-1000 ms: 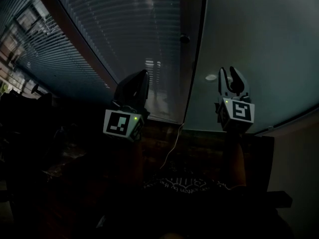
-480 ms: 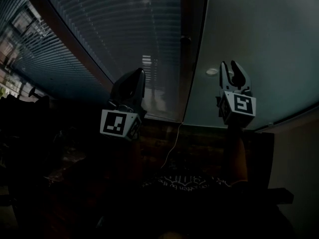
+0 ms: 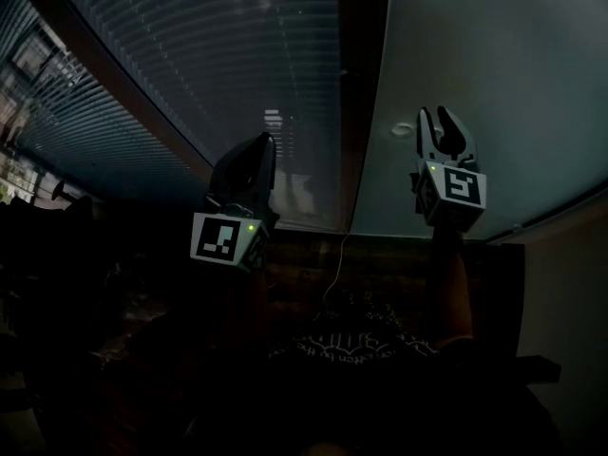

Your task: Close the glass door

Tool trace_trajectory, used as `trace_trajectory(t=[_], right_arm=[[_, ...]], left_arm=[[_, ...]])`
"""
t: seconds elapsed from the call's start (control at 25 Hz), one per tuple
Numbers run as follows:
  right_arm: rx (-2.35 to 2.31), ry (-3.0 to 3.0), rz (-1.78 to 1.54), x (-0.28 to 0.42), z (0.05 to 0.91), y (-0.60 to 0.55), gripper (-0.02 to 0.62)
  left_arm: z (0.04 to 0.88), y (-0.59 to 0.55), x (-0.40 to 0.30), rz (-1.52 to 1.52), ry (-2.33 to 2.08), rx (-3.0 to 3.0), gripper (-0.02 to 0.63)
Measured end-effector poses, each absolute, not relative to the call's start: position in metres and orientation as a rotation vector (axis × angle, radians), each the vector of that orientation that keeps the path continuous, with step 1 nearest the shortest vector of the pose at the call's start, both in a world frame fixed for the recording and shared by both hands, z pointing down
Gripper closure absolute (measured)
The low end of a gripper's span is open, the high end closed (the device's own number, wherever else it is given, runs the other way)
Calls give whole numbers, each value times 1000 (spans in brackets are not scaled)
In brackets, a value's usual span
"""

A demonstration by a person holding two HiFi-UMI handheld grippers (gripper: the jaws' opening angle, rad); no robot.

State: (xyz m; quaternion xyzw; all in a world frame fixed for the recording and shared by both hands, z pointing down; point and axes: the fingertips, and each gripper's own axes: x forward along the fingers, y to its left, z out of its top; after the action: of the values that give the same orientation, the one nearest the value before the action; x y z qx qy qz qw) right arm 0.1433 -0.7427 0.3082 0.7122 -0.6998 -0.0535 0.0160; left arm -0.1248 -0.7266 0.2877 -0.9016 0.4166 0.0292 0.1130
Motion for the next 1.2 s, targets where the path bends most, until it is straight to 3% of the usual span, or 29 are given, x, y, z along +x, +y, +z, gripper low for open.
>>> trace_trajectory(t=[1.2], right_arm=[[2256, -2138, -192, 152, 311, -765, 480]], left_arm=[[282, -764, -104, 111, 1202, -2634, 604]])
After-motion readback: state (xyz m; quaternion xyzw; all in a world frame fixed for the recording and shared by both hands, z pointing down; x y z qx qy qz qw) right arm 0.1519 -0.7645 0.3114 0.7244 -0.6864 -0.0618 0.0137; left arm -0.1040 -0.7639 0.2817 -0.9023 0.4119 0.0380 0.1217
